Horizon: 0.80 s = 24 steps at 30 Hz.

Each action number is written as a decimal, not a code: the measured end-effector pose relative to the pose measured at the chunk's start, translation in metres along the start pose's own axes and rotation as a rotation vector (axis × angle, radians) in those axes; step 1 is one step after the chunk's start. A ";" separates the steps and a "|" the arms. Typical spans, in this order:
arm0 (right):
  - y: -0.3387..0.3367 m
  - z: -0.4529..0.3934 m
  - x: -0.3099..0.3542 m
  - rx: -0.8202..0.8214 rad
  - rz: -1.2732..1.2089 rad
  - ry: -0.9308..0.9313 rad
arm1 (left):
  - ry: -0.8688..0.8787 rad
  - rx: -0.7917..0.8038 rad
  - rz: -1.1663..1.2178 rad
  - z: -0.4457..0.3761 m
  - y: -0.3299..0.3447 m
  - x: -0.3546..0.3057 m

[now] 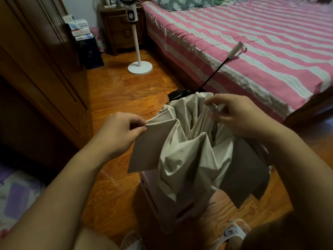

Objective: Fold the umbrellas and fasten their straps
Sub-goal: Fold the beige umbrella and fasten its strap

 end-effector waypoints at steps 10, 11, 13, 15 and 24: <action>-0.001 -0.002 -0.003 -0.090 -0.001 0.026 | 0.172 0.161 0.035 0.021 0.025 -0.053; -0.001 -0.002 -0.002 -0.097 0.004 0.033 | 0.178 0.216 -0.048 0.023 0.038 -0.054; 0.000 0.000 -0.001 -0.112 0.017 0.035 | 0.158 0.167 -0.023 0.018 0.041 -0.053; 0.001 0.003 -0.001 -0.109 0.016 0.033 | 0.108 0.068 0.140 0.012 0.032 -0.049; -0.004 0.012 -0.008 -0.099 -0.030 0.072 | 0.029 0.099 0.180 0.012 0.026 -0.022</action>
Point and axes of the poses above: each hand's wrist, its own z-axis away from the middle knuckle, its own y-axis out of the palm, x = y × z, the point moved 8 cm from there along -z, towards the middle knuckle, and after that the axes turned 8 degrees about y, right-handed, at the moved point
